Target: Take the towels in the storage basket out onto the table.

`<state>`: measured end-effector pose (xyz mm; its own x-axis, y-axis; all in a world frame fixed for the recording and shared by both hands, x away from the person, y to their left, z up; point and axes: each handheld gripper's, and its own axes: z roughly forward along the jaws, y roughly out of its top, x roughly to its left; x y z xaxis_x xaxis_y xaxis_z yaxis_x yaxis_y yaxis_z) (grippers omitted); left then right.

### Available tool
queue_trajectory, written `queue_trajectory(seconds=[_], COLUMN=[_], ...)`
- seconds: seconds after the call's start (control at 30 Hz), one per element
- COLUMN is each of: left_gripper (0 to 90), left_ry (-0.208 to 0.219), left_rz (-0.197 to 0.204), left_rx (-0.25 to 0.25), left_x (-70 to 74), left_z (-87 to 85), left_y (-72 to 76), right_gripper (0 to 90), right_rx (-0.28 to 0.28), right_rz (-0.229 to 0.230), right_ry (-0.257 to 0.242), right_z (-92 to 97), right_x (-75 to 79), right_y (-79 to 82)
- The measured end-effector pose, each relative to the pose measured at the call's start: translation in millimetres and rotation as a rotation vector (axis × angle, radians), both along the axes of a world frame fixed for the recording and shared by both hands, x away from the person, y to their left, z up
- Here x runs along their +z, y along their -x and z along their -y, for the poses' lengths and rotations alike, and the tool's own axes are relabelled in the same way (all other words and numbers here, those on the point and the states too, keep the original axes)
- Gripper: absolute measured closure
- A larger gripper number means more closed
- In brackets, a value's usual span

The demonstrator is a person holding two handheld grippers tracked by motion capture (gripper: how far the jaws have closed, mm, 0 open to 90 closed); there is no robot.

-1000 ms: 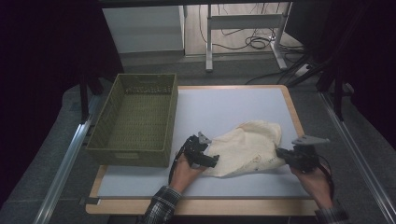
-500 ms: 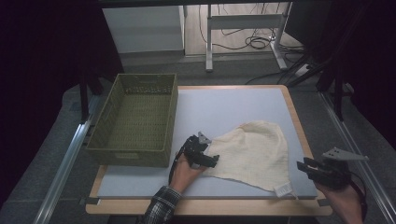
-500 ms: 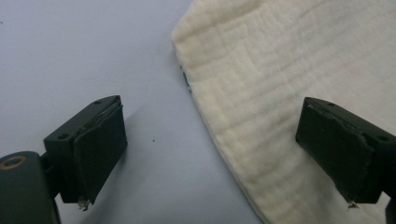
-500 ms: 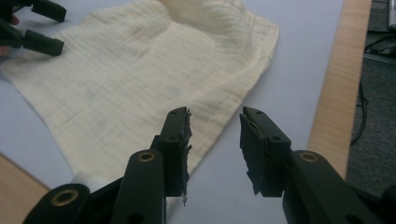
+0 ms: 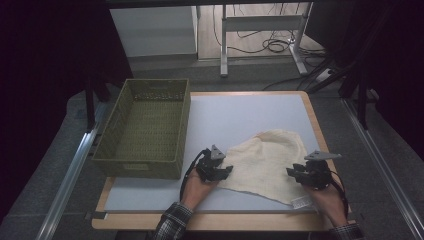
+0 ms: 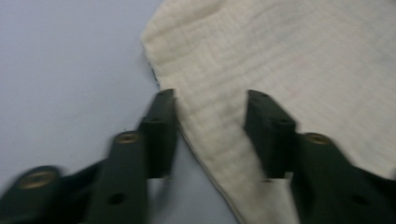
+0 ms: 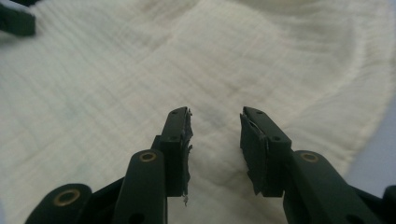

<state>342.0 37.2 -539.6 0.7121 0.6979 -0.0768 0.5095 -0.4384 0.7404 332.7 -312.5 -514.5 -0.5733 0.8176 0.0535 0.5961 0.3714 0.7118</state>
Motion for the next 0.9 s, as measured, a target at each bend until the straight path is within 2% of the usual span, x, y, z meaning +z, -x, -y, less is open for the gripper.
queue_trajectory(seconds=[0.03, 0.07, 0.13, 0.17, 0.23, 0.27, 0.33, 0.4, 0.43, 0.53, 0.67, 0.8, 0.87, 0.9], left_gripper=[67.5, 73.6, 83.8, 85.2, 85.2, 84.2, 74.8, 64.7, 63.0, 62.1, 62.7, 63.1, 63.1, 63.1], left_ry=[0.007, 0.01, 0.025, 0.035, 0.025, 0.017, 0.029, 0.043, 0.046, 0.043, 0.053, 0.098, 0.098, 0.085], left_rz=[-0.011, -0.021, -0.058, -0.079, -0.121, -0.127, -0.097, -0.071, -0.056, -0.018, -0.006, -0.027, -0.028, -0.03], left_rx=[-0.01, -0.03, -0.07, -0.085, -0.133, -0.146, -0.115, -0.075, -0.065, -0.021, -0.006, -0.054, -0.063, -0.069], left_x=[0.4, 1.0, 2.1, 2.7, 5.9, 8.7, 17.3, 27.8, 32.8, 43.2, 45.8, 41.8, 38.4, 36.3], left_z=[-0.5, -1.3, -2.2, -1.9, -1.0, -0.9, -1.9, -2.9, -2.6, 3.5, 21.7, 44.3, 56.6, 62.0], left_y=[2.0, 3.7, 7.7, 10.0, 13.4, 13.3, 9.3, -2.3, -9.9, -39.1, -78.0, -104.2, -111.3, -114.1], right_gripper=[62.7, 63.5, 65.9, 66.8, 67.8, 67.8, 67.8, 67.7, 67.2, 66.7, 65.0, 63.2, 62.7, 62.4], right_rx=[0.002, 0.002, 0.004, 0.004, 0.011, 0.014, 0.021, 0.021, 0.021, 0.022, 0.029, 0.031, 0.032, 0.032], right_rz=[-0.004, 0.013, 0.015, 0.01, 0.006, 0.0, -0.005, -0.009, -0.012, -0.016, -0.016, -0.011, -0.009, -0.009], right_ry=[0.012, 0.014, 0.012, 0.012, 0.015, 0.012, 0.01, 0.002, -0.007, -0.013, -0.016, -0.033, -0.041, -0.043], right_z=[-1.7, -2.1, -0.2, 1.3, 5.2, 7.3, 11.8, 15.5, 16.7, 17.5, 16.7, 17.6, 18.2, 18.4], right_x=[-2.9, -4.6, -4.9, -4.6, -4.3, -3.9, -3.3, -3.3, -3.6, -3.7, -3.9, -5.3, -5.9, -6.1], right_y=[0.4, 2.0, 4.9, 6.6, 10.4, 12.4, 15.1, 16.6, 16.8, 15.5, 14.5, 15.2, 15.5, 15.6])
